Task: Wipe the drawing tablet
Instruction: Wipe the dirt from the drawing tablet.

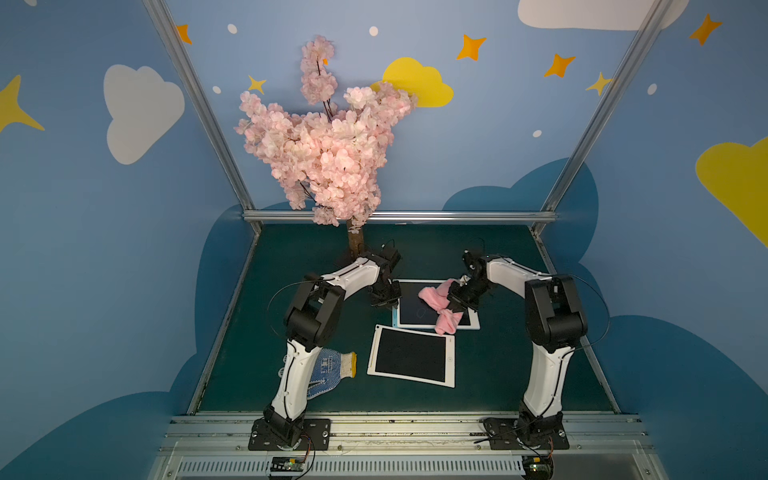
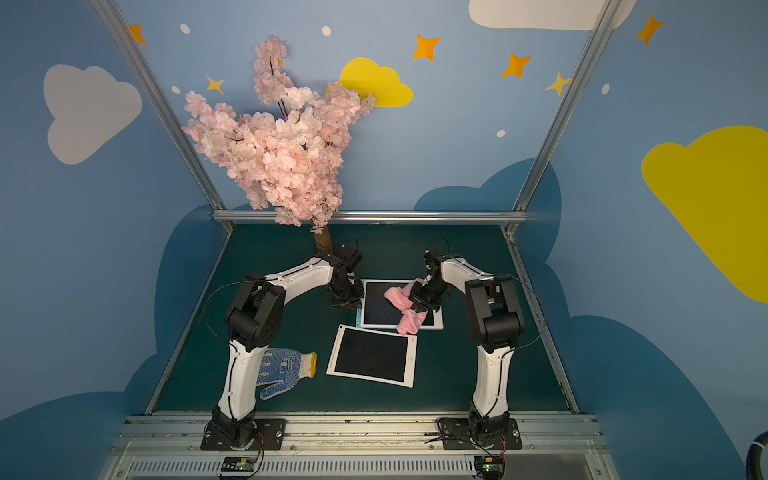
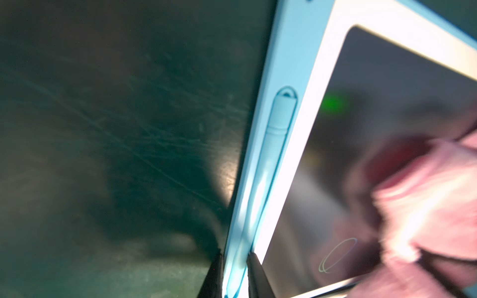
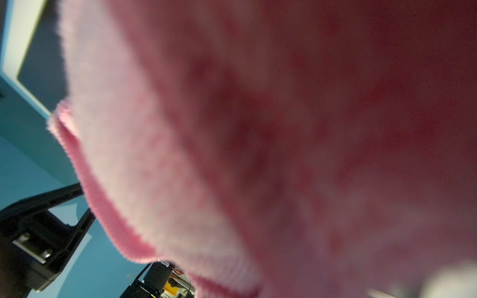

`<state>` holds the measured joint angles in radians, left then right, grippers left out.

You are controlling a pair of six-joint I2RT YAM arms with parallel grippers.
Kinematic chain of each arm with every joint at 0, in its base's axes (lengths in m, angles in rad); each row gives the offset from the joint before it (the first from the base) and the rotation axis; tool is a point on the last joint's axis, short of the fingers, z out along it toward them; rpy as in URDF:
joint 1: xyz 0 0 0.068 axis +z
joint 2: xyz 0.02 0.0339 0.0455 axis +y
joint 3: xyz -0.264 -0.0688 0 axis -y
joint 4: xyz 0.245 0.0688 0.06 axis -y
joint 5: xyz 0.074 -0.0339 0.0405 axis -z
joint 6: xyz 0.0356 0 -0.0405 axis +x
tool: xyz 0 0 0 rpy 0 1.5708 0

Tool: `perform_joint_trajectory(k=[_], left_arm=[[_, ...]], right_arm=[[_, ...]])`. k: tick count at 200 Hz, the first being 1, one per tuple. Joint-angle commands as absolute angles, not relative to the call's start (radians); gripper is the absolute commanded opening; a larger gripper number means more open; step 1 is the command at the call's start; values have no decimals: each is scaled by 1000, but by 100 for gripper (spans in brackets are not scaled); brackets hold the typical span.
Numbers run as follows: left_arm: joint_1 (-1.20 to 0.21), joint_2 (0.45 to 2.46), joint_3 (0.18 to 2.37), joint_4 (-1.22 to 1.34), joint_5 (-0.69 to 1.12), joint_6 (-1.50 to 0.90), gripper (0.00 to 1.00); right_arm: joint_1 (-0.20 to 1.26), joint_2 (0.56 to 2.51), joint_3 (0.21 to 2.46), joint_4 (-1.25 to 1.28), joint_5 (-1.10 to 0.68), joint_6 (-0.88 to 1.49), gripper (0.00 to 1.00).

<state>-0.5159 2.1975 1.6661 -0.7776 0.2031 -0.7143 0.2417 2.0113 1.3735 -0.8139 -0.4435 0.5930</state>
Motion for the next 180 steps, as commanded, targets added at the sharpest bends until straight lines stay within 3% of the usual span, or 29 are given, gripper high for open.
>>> perform_joint_trajectory(k=[1,25,61,88,180], left_arm=[[-505,2252,1640,-779,175,-722,19],[-505,2252,1641,-779,176,-725,19],[-507,2252,1637,-778,178,-727,20],[-505,2247,1629,-777,178,-726,20],[-499,2241,1627,-773,183,-724,19]], right_arm=[[216,1989,1349,-860,-382,543,0],[289,2026,1415,-852,-399,575,0],[479,2201,1700,-887,-447,647,0],[539,2316,1889,-916,-491,699,0],[287,2208,1686,-916,-408,655,0]])
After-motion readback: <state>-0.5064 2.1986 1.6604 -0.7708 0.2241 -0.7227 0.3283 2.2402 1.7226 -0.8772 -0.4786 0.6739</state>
